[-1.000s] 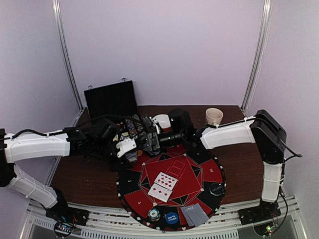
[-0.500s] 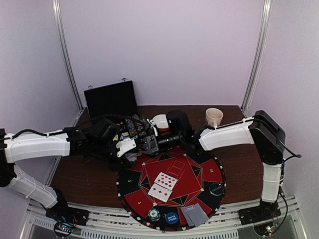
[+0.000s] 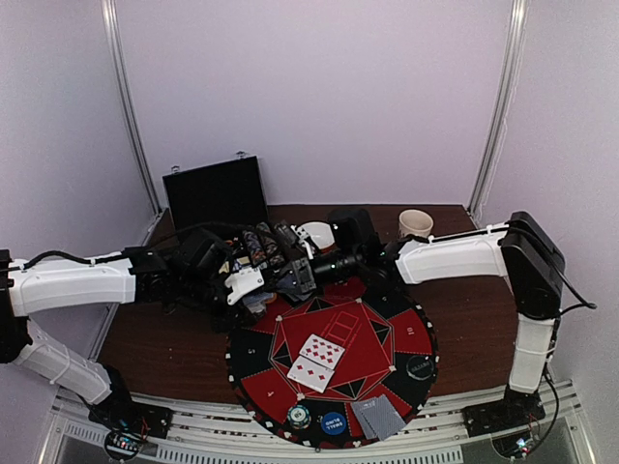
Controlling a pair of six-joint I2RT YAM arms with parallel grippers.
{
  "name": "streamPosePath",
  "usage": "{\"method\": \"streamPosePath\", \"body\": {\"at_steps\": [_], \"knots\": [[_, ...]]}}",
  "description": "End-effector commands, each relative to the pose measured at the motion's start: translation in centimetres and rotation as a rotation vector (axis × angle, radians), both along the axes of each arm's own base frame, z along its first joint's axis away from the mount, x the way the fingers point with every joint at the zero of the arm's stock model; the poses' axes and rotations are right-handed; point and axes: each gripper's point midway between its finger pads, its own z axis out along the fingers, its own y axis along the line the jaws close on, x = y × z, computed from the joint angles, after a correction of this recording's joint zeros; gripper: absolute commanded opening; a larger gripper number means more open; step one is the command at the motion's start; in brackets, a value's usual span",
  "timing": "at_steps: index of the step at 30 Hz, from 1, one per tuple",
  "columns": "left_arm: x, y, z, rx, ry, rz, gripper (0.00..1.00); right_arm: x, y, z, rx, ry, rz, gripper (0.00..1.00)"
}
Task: Distribute texas hold em gaming equipment
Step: Pick up the poker card from the face-down deck piles, then flop the poker card in the community card area.
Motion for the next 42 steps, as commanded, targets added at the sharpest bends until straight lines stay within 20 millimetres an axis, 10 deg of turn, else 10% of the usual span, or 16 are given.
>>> {"method": "streamPosePath", "body": {"at_steps": [1,12,25,33,42], "knots": [[0.6,-0.6,1.1,-0.042,-0.029,0.006,0.40,0.8,-1.0,2.0,0.004,-0.074,-0.031,0.00],[0.7,-0.6,1.1,-0.041,-0.029,0.008,0.40,1.5,-2.3,2.8,-0.017,-0.120,-0.040,0.00],[0.7,-0.5,1.1,-0.039,-0.031,0.010,0.40,6.4,-10.1,3.0,-0.198,-0.288,-0.225,0.00],[0.8,-0.5,1.2,-0.038,-0.035,0.013,0.40,9.8,-15.7,-0.8,-0.613,-0.718,-0.317,0.00],[0.7,-0.5,1.2,-0.042,-0.034,0.012,0.40,7.0,-12.1,-1.6,-0.607,-1.401,-0.090,0.00]]}}
